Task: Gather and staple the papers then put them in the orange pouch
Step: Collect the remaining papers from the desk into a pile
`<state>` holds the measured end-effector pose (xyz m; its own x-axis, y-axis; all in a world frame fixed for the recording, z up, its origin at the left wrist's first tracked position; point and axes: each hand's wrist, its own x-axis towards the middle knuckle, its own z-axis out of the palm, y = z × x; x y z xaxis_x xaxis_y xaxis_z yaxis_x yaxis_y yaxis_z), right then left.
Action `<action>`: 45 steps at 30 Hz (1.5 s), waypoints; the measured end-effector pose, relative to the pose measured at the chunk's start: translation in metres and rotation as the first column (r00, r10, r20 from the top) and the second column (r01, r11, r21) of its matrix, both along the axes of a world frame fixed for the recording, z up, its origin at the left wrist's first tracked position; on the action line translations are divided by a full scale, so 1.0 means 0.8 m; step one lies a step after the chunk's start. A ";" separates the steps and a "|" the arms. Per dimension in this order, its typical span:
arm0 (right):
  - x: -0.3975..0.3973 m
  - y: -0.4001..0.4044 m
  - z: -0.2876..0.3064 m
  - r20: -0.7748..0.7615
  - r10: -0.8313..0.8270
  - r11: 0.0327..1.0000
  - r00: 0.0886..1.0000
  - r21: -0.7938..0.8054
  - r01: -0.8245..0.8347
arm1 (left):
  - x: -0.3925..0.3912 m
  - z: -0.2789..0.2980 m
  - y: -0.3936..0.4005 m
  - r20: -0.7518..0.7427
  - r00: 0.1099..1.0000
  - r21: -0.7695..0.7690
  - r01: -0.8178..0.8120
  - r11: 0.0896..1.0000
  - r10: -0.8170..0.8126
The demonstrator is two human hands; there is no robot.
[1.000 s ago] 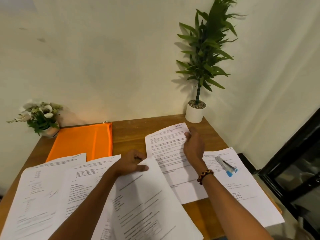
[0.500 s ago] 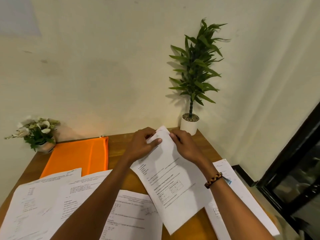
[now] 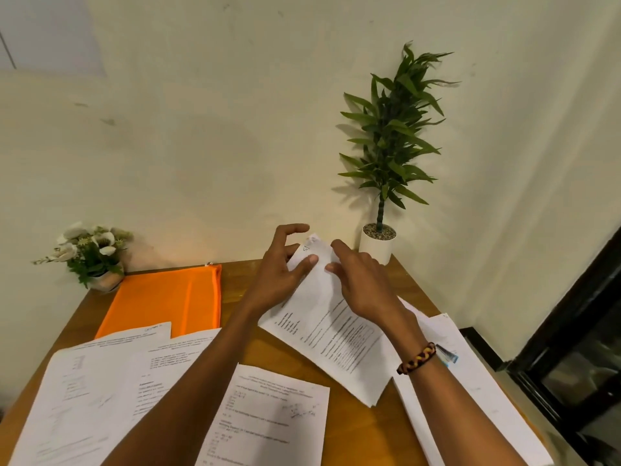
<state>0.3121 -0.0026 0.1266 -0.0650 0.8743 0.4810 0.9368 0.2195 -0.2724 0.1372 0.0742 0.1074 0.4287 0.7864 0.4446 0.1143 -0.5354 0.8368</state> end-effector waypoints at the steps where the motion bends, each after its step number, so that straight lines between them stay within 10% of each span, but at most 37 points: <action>1: -0.003 0.001 0.003 0.033 0.002 1.000 0.999 -0.003 -0.002 | -0.004 0.002 0.001 -0.073 0.997 0.048 0.015 0.999 -0.012; 6: -0.017 0.008 0.005 -0.123 0.177 0.977 0.976 -0.100 -0.190 | -0.038 0.008 -0.003 -0.137 0.990 0.049 0.048 0.998 -0.041; 12: -0.047 0.009 0.004 -0.366 0.358 0.793 0.859 -0.366 -0.487 | -0.107 0.004 -0.019 0.005 0.991 -0.290 0.131 0.948 -0.136; 18: -0.068 -0.025 -0.046 -0.600 0.152 0.717 0.786 -0.480 -0.505 | -0.181 -0.058 -0.043 -0.091 0.988 -0.461 0.070 0.885 -0.126; 24: -0.066 -0.062 -0.169 -0.127 0.073 0.877 0.989 -0.464 -0.124 | -0.201 -0.140 -0.065 -0.678 0.731 -0.310 -0.193 0.931 -0.074; 29: -0.092 -0.145 -0.240 -0.037 0.123 0.966 0.992 -0.225 -0.128 | -0.197 -0.165 -0.079 -0.728 0.683 -0.277 -0.204 0.939 -0.067; 45: -0.096 -0.147 -0.255 -0.024 0.153 0.950 0.988 -0.273 -0.154 | -0.158 -0.161 -0.101 -0.752 0.654 -0.226 -0.136 0.965 -0.084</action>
<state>0.2350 -0.1205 -0.0771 -0.2081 0.9517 0.2258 0.8968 0.2778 -0.3443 0.0108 -0.0065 -0.0210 0.5044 0.8338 -0.2245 0.7702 -0.3168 0.5536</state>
